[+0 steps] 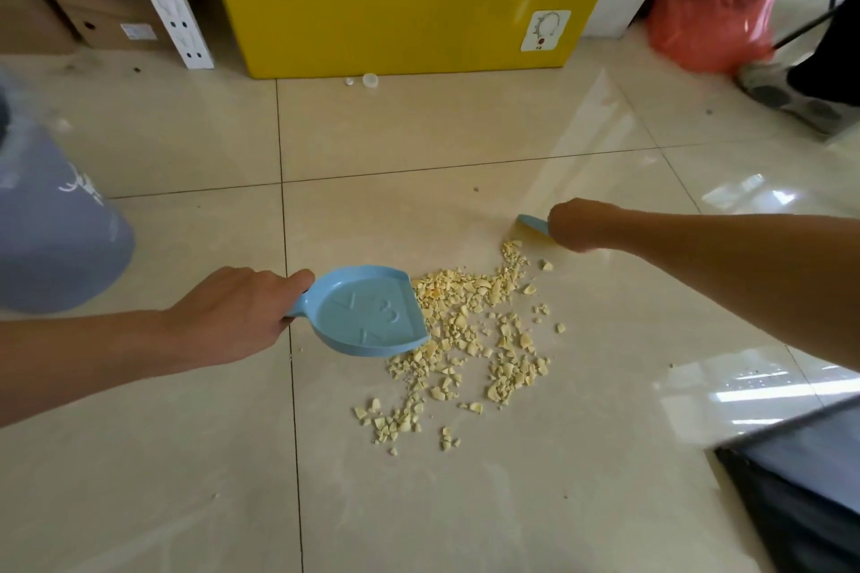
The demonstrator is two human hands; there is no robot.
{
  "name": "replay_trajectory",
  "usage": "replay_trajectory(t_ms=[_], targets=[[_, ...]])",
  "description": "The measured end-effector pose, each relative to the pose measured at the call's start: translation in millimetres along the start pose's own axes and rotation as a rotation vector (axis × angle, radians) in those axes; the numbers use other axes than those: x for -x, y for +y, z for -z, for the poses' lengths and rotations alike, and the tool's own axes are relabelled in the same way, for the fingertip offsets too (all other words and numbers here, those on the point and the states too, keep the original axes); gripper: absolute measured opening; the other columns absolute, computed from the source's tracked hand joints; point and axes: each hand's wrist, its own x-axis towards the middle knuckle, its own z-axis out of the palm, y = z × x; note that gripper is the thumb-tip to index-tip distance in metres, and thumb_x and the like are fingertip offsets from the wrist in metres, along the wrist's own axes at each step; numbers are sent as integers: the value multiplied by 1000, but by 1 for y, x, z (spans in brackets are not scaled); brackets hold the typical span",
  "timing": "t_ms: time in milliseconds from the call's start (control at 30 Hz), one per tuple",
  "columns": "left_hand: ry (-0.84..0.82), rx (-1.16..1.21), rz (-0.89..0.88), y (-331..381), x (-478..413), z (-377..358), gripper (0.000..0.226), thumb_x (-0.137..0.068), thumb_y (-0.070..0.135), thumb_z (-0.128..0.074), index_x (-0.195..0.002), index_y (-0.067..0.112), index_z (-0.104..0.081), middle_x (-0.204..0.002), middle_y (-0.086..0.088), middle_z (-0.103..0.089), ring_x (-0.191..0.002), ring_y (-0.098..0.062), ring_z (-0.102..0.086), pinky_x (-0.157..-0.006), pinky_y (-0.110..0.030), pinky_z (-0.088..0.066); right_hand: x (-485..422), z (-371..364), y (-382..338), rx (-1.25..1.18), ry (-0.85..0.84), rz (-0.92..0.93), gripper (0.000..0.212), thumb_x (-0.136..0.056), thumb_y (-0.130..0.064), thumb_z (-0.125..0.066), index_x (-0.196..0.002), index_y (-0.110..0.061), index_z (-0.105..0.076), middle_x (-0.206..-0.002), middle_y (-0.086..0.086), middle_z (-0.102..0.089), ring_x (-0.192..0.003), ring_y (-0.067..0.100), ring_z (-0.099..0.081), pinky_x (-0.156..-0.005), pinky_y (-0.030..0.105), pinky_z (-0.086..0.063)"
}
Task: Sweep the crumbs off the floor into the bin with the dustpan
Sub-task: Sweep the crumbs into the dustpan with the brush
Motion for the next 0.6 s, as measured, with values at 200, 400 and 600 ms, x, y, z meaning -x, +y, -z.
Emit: replay_trajectory(t_ms=[200, 400, 600], targets=[[37, -13, -34, 2, -1, -4, 18, -87, 27, -54, -102, 24, -43, -65, 1, -61, -51, -28, -47, -48, -32, -27, 20, -17, -44, -90, -73, 131, 9, -94, -7, -45, -85, -7, -49, -64, 1, -48, -54, 13, -47, -49, 25, -39], [21, -26, -56, 15, -9, 4, 15, -91, 28, -49, -103, 23, -43, -61, 4, -50, -52, -26, -44, -48, -30, -24, 36, -24, -69, -86, -158, 233, 13, -95, -13, -48, -87, -13, -58, -70, 2, -49, -59, 17, -46, -54, 23, -39], [13, -12, -69, 19, -8, 8, 13, -92, 28, -47, -103, 24, -41, -64, 3, -54, -53, -25, -46, -48, -30, -25, 40, -13, -54, 3, -136, 288, 20, -97, -7, -47, -103, 1, -65, -96, 9, -67, -88, 27, -65, -73, 34, -55]])
